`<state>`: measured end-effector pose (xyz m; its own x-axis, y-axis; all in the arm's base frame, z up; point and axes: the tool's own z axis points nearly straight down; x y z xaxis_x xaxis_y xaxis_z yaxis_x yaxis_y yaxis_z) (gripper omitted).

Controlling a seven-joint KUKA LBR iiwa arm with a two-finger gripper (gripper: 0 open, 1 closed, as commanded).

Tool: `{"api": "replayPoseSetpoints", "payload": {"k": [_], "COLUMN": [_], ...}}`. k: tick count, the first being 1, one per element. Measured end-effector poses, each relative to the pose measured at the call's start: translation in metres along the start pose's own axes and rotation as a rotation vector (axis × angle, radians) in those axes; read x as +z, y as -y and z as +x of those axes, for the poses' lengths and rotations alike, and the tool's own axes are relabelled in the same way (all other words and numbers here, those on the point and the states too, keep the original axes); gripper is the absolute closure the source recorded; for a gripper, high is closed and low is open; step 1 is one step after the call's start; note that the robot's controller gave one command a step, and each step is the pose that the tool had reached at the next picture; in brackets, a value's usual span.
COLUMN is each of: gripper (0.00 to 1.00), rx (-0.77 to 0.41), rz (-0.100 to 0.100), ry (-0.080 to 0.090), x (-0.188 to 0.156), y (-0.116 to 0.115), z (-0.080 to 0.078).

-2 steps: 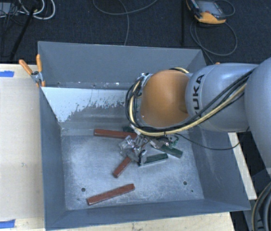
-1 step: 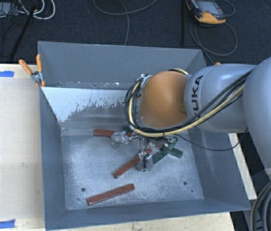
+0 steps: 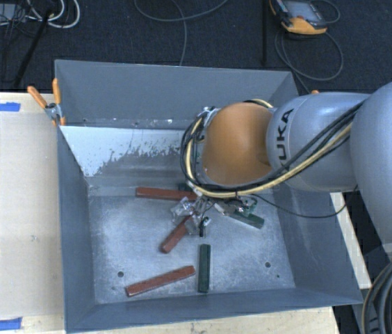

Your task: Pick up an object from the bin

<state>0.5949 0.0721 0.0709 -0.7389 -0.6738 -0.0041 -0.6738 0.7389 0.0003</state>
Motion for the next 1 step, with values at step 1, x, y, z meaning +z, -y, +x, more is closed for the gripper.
{"api": "replayPoseSetpoints", "payload": {"k": [1], "gripper": [1.0], "rx": [-0.253], "rz": [0.003], "ry": [0.003], "x": [-0.1494], "y": [-0.0462], "z": [-0.0187]}}
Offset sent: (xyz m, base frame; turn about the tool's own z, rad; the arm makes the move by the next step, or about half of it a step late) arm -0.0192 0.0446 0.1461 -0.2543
